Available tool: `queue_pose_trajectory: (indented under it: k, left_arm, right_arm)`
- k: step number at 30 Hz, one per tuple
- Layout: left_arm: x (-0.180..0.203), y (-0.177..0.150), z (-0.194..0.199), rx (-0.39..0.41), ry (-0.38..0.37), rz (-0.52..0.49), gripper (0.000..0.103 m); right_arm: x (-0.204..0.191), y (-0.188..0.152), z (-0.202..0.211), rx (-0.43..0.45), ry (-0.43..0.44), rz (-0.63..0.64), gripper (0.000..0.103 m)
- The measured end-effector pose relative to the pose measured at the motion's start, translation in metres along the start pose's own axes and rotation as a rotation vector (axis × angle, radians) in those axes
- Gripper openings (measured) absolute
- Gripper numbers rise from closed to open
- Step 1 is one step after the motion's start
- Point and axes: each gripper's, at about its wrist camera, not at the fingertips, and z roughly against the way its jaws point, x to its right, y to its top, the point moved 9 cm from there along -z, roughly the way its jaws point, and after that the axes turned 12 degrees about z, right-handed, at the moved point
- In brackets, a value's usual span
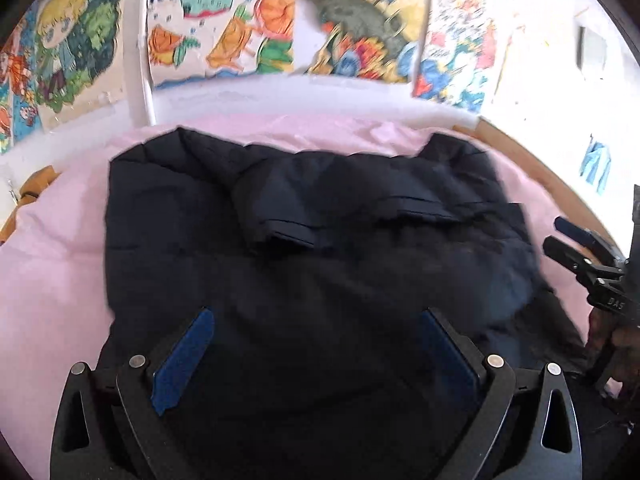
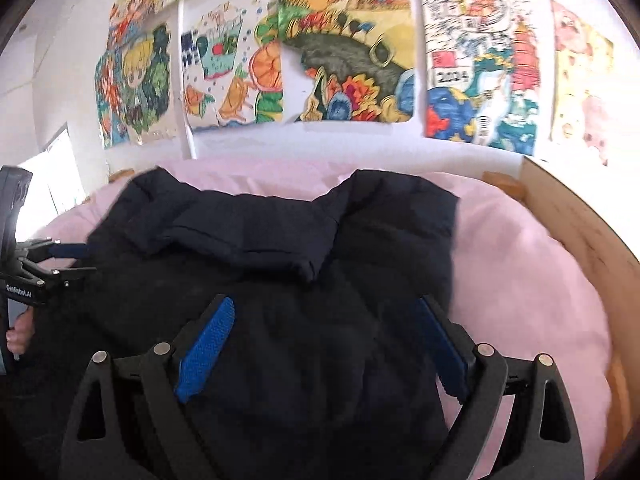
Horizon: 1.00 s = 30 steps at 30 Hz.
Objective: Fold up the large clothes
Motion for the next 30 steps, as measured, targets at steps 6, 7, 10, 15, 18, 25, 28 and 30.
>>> queue_pose_trajectory:
  k: [6, 7, 10, 15, 18, 25, 28, 30]
  left_arm:
    - [0.033, -0.022, 0.125, 0.078, -0.03, -0.003, 0.103]
    - [0.036, -0.024, 0.146, 0.083, -0.017, -0.015, 0.103]
    - [0.047, -0.033, 0.225, 0.111, -0.008, -0.044, 0.103]
    - [0.049, -0.067, 0.312, 0.108, 0.073, -0.123, 0.103]
    - [0.047, -0.09, 0.334, 0.135, 0.084, -0.151, 0.103]
    - [0.015, -0.156, 0.319, 0.096, 0.136, -0.127, 0.103]
    - [-0.003, -0.181, 0.29, -0.009, 0.175, -0.115, 0.103]
    - [-0.008, -0.189, 0.279, -0.039, 0.186, -0.133, 0.103]
  right_arm:
    - [-0.015, 0.017, 0.091, -0.02, 0.026, -0.084, 0.088]
    - [-0.017, 0.023, 0.111, -0.02, 0.036, -0.121, 0.088]
    - [-0.033, 0.042, 0.178, -0.039, 0.068, -0.177, 0.095]
    - [-0.079, 0.048, 0.278, -0.085, 0.085, -0.028, 0.1]
    - [-0.108, 0.027, 0.326, -0.097, 0.097, 0.073, 0.101]
    - [-0.146, -0.043, 0.373, -0.132, 0.116, 0.212, 0.101]
    - [-0.151, -0.08, 0.363, -0.185, 0.106, 0.316, 0.101]
    - [-0.151, -0.106, 0.348, -0.254, 0.084, 0.369, 0.101]
